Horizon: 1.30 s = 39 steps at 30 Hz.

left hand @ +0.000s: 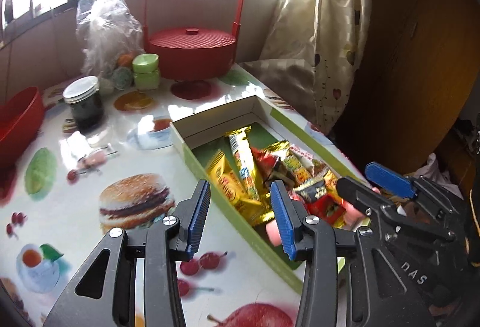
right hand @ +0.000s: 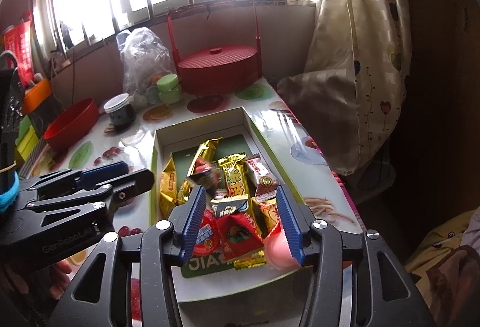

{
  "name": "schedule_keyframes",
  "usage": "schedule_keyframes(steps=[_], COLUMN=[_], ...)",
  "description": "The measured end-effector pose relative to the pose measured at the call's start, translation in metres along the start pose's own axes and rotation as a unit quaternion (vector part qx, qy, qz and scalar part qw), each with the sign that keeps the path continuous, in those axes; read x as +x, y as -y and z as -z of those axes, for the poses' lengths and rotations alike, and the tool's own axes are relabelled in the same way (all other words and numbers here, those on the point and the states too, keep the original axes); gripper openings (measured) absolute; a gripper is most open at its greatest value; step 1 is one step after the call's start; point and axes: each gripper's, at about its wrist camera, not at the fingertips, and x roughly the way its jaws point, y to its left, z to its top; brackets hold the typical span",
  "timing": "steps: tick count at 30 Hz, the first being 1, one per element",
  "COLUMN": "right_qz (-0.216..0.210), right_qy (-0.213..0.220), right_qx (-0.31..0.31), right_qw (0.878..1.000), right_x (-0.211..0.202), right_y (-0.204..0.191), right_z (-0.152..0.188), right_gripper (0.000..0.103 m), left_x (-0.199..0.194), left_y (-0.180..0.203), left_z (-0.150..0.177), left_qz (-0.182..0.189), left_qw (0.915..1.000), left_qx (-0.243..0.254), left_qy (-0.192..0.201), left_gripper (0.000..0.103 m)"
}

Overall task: Organize snacks
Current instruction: 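Withdraw both open tools back from the green box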

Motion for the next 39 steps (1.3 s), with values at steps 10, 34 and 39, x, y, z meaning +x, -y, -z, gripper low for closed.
schedule_keyframes(steps=[10, 34, 39], right_qz=[0.006, 0.056, 0.077], right_qy=[0.004, -0.078, -0.081], right_qx=[-0.003, -0.011, -0.025], right_qw=[1.000, 0.995, 0.993], right_x=[-0.022, -0.018, -0.012], right_y=[-0.013, -0.021, -0.028], right_z=[0.016, 0.094, 0.097], right_gripper=[0.050, 0.052, 0.054], left_x=[-0.020, -0.012, -0.011], left_y=[-0.003, -0.002, -0.001], left_z=[0.031, 0.103, 0.104], left_qz=[-0.032, -0.046, -0.043], left_qw=[0.9995, 0.9969, 0.9974], left_qx=[0.000, 0.000, 0.001], left_qy=[-0.001, -0.063, -0.058], left_gripper=[0.043, 0.043, 0.048])
